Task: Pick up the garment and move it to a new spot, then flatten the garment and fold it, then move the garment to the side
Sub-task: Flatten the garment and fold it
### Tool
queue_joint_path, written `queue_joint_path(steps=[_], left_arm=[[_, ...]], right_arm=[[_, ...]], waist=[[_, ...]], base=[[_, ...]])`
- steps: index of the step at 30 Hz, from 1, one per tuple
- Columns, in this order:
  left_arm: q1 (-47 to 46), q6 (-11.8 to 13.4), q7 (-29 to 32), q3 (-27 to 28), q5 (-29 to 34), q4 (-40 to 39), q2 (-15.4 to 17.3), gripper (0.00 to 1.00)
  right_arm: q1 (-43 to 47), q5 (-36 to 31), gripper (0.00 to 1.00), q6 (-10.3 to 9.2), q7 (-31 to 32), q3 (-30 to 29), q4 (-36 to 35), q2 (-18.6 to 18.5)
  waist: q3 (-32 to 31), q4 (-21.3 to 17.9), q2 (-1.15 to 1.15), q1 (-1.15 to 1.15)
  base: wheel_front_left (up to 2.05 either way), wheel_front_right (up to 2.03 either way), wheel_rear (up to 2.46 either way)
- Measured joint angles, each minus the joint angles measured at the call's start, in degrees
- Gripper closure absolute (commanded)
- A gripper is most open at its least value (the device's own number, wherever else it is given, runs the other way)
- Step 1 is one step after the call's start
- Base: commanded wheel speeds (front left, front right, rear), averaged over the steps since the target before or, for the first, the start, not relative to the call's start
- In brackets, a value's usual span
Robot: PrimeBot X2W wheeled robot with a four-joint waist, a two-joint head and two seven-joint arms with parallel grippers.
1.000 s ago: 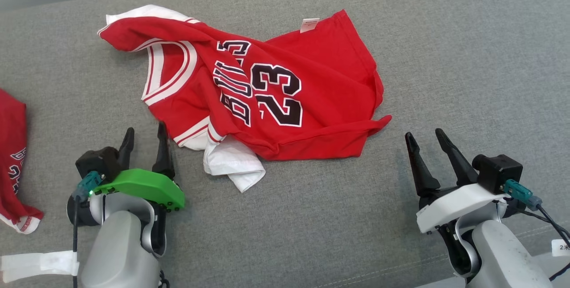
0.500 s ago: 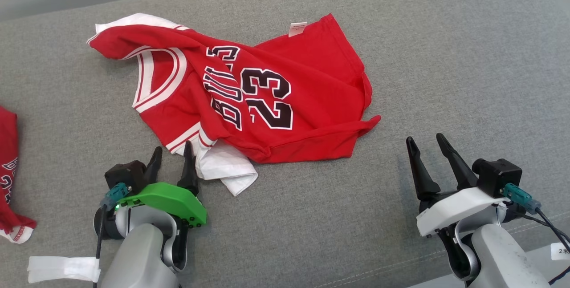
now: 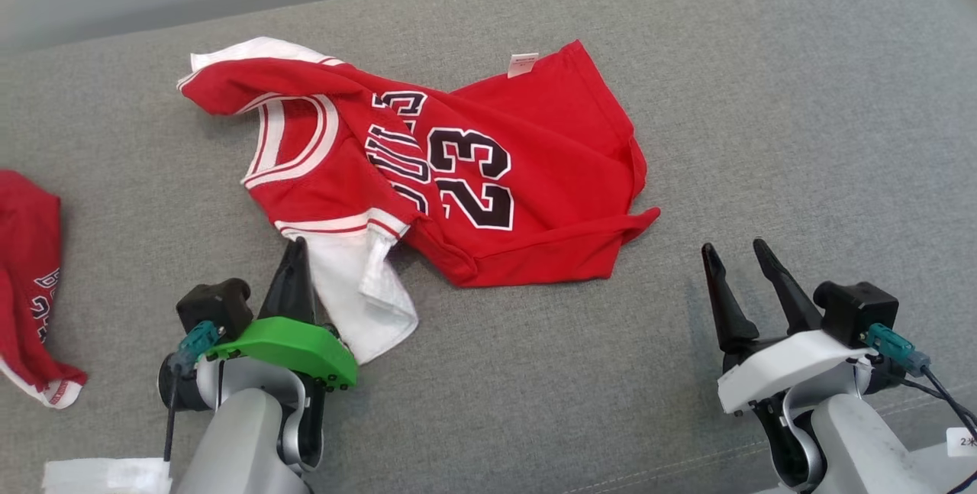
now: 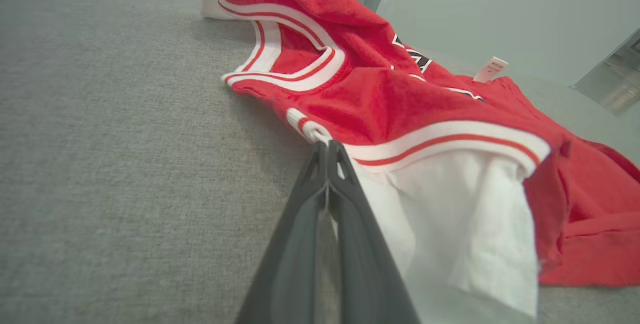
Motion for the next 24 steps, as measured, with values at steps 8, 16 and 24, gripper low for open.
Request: queue_joint_path(steps=[8, 16, 24], left_arm=[[4.4, 0.65, 0.0, 6.34, 4.8, -0.78, 0.55, 1.0], [6.05, 2.36, 0.0, 10.37, 7.04, 3.41, 3.11, 0.0], [11.06, 1.8, 0.0, 13.27, 9.24, -1.85, 0.99, 0.0]], right_arm=[[2.16, 0.52, 0.0, 0.0, 0.0, -0.2, 0.8, 0.42], [2.9, 0.51, 0.0, 0.0, 0.0, 1.12, 1.48, 1.33], [4.35, 0.32, 0.0, 0.0, 0.0, -0.11, 1.59, 1.05]], waist=[[-3.23, 2.74, 0.0, 0.0], [-7.24, 4.56, 0.0, 0.0], [-9.84, 5.54, 0.0, 0.0]], base=[[0.0, 0.0, 0.0], [0.0, 0.0, 0.0], [0.0, 0.0, 0.0]])
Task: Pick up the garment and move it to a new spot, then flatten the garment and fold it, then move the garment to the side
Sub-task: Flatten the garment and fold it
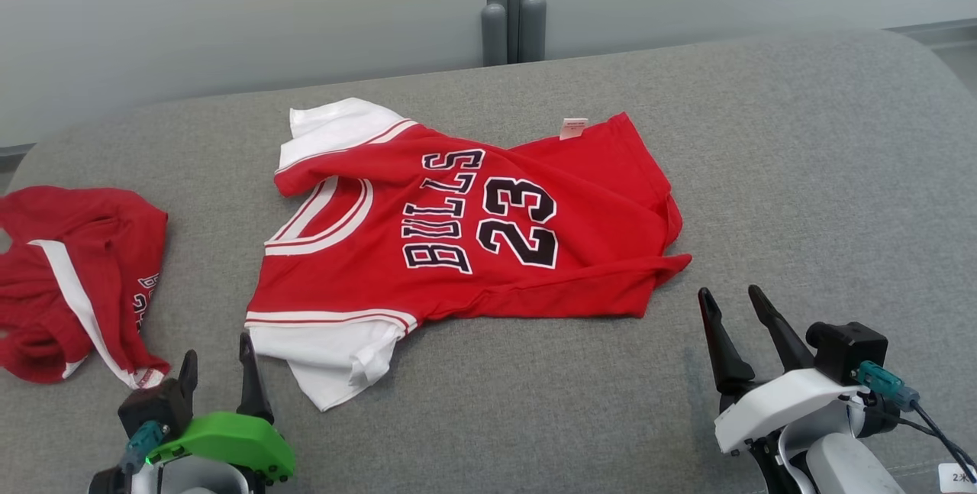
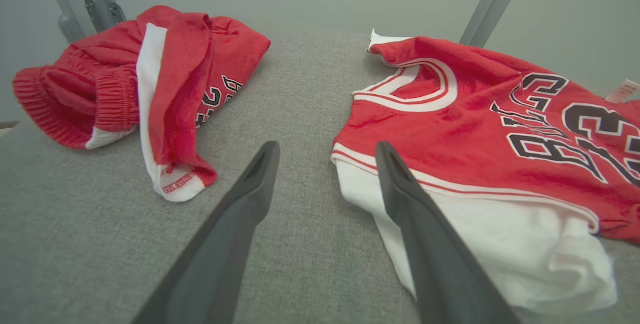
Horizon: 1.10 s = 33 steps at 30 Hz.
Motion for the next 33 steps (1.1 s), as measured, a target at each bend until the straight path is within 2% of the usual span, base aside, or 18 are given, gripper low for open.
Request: queue_joint_path(steps=[7, 12, 17, 21, 22, 23, 24, 29, 33], left_arm=[[3.38, -1.52, 0.0, -1.79, 0.98, 0.94, -0.74, 0.0], [4.07, -1.69, 0.0, -6.65, -1.24, 1.76, -0.79, 0.0], [3.89, -0.85, 0.0, -11.04, -4.17, 2.7, -0.92, 0.0], [3.65, 1.22, 0.0, -12.99, -5.94, 5.03, -0.99, 0.0], [3.54, 1.66, 0.0, -13.06, -6.71, 5.75, -0.97, 0.07], [3.38, 2.05, 0.01, -13.14, -7.31, 6.13, -0.96, 0.46], [3.08, 2.25, 0.0, -13.13, -7.48, 6.36, -0.96, 1.0], [1.98, 2.53, 0.0, -12.72, -7.39, 6.53, -0.97, 1.0], [1.83, 2.48, 0.01, -11.55, -5.41, 5.25, -0.99, 1.0]], right_arm=[[0.48, -0.09, 0.0, 0.0, 0.0, -0.26, -0.03, 0.18], [0.41, -0.09, 0.0, 0.0, 0.0, 0.23, -0.08, 0.09], [-0.18, -0.1, 0.0, 0.0, 0.0, 0.57, -0.11, -0.49], [-0.34, -0.18, 0.0, 0.0, 0.0, 0.54, -0.11, -0.83], [-0.35, -0.26, 0.0, 0.0, 0.0, 0.53, -0.12, -0.9], [-0.35, -0.26, 0.0, 0.0, 0.0, 0.44, -0.14, -0.97], [-0.34, -0.26, 0.0, 0.0, 0.0, 0.36, -0.21, -1.07], [-0.29, -0.26, 0.0, 0.0, 0.0, -0.78, -0.67, -1.34], [0.27, -0.36, 0.0, 0.0, 0.0, -2.41, -1.42, -0.88]], waist=[[-0.38, 1.05, 0.0, 0.0], [-0.1, 0.98, 0.0, 0.0], [0.1, -0.18, 0.0, 0.0], [0.12, -1.53, 0.0, 0.0], [0.17, -1.86, 0.0, 0.0], [0.23, -2.17, 0.0, 0.0], [0.32, -2.44, 0.0, 0.0], [1.06, -2.75, 0.0, 0.0], [1.32, -1.34, 0.0, 0.0]], base=[[0.0, 0.0, 0.0], [0.0, 0.0, 0.0], [0.0, 0.0, 0.0], [0.0, 0.0, 0.0], [0.0, 0.0, 0.0], [0.0, 0.0, 0.0], [0.0, 0.0, 0.0], [0.0, 0.0, 0.0], [0.0, 0.0, 0.0]])
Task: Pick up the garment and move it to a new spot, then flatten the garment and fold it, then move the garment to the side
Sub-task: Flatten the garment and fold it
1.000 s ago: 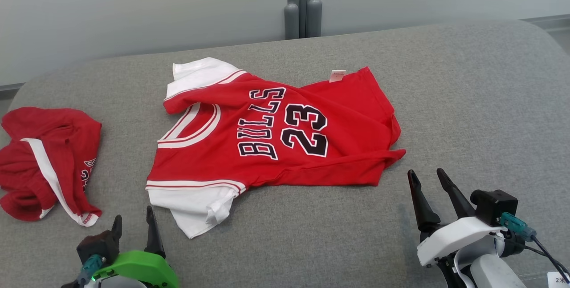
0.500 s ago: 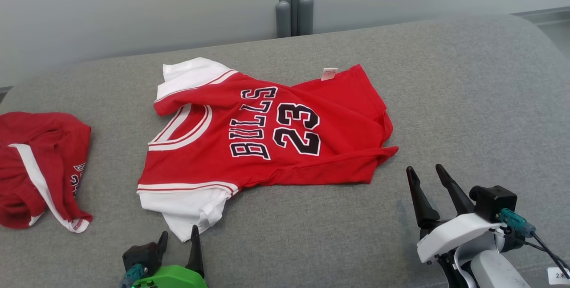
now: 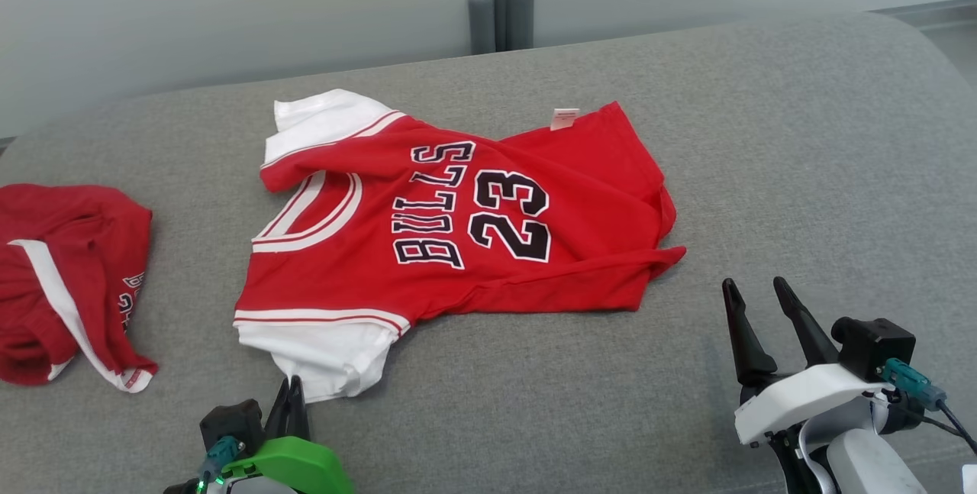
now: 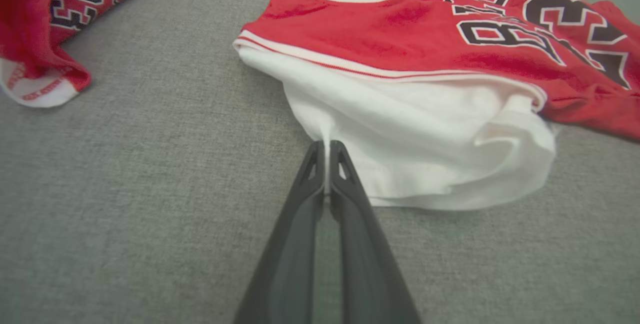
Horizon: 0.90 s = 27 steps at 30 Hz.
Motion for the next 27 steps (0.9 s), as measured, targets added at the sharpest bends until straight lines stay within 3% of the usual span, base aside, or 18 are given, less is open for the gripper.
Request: queue_joint_path(steps=[7, 8, 9, 10, 19, 27], left_arm=[[0.27, -0.71, -0.01, 1.56, 4.12, -1.08, 0.03, 1.0], [0.52, -0.78, -0.01, 1.67, 4.14, -0.68, 0.03, 0.94], [0.52, -0.78, -0.01, 1.67, 4.14, -0.68, 0.03, 0.32], [1.02, -0.85, 0.0, 1.92, 4.15, -0.73, 0.02, 0.0], [3.12, -0.13, -0.01, 4.03, 5.87, -7.0, 0.03, 0.0], [4.43, -0.12, -0.01, 3.87, 8.22, -13.88, 0.07, 0.0]], right_arm=[[0.8, -0.6, 0.0, 0.0, 0.0, -1.62, -0.49, 1.16], [0.8, -0.68, 0.0, 0.0, 0.0, -1.69, -0.58, 1.38], [0.8, -0.68, 0.0, 0.0, 0.0, -1.69, -0.58, 1.38], [0.8, -1.07, 0.0, 0.0, 0.0, -2.08, -0.64, 1.68], [1.65, -2.08, 0.0, 0.0, 0.0, -4.27, -0.16, 2.21], [1.24, -3.82, 0.0, 0.0, 0.0, -7.22, 1.24, 1.74]], waist=[[-0.2, 5.68, 0.0, 0.0], [-0.26, 6.44, 0.0, 0.0], [-0.26, 6.44, 0.0, 0.0], [-0.39, 7.83, 0.0, 0.0], [-1.41, 11.87, 0.0, 0.0], [-1.74, 12.1, 0.0, 0.0]], base=[[0.0, 0.0, 0.0], [0.0, 0.0, 0.0], [0.0, 0.0, 0.0], [0.0, 0.0, 0.0], [0.0, 0.0, 0.0], [0.0, 0.0, 0.0]])
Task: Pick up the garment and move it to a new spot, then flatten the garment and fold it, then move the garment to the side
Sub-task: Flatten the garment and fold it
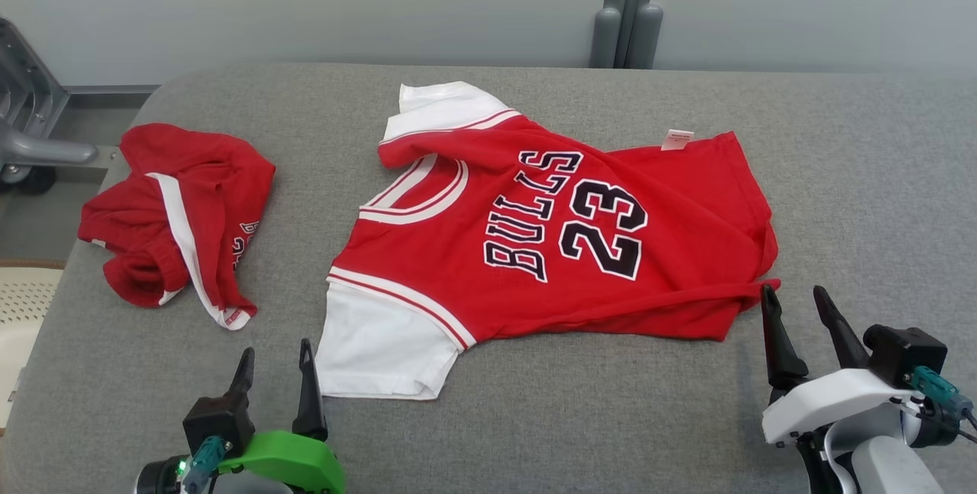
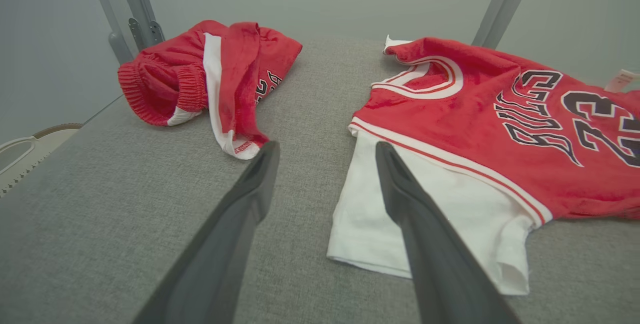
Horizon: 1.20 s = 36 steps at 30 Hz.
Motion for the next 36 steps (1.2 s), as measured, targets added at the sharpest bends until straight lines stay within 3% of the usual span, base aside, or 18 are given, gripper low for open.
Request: queue_joint_path(steps=[14, 22, 34, 36], left_arm=[[0.14, -0.05, 0.0, -3.25, 0.7, -3.47, -0.01, 0.0], [0.13, -0.59, 0.0, -3.65, 1.48, -3.48, -0.01, 0.0], [0.13, -0.93, 0.0, -3.79, 1.62, -3.58, -0.01, 0.0], [0.08, -1.07, 0.0, -3.87, 1.6, -3.57, -0.01, 0.0]], right_arm=[[-2.08, 0.07, 0.0, 0.0, 0.0, -1.72, 5.05, -0.13], [-3.75, 5.52, 0.0, 0.0, 0.0, -5.0, 8.38, 1.21], [-5.77, 9.39, 0.0, 0.0, 0.0, -3.89, 11.22, 1.43], [-6.08, 9.82, 0.06, 0.0, 0.0, -3.77, 11.54, 1.34]], waist=[[2.71, 1.62, 0.0, 0.0], [3.5, 2.94, 0.0, 0.0], [4.69, 3.53, 0.0, 0.0], [4.92, 3.67, 0.0, 0.0]], base=[[0.0, 0.0, 0.0], [0.0, 0.0, 0.0], [0.0, 0.0, 0.0], [0.0, 0.0, 0.0]])
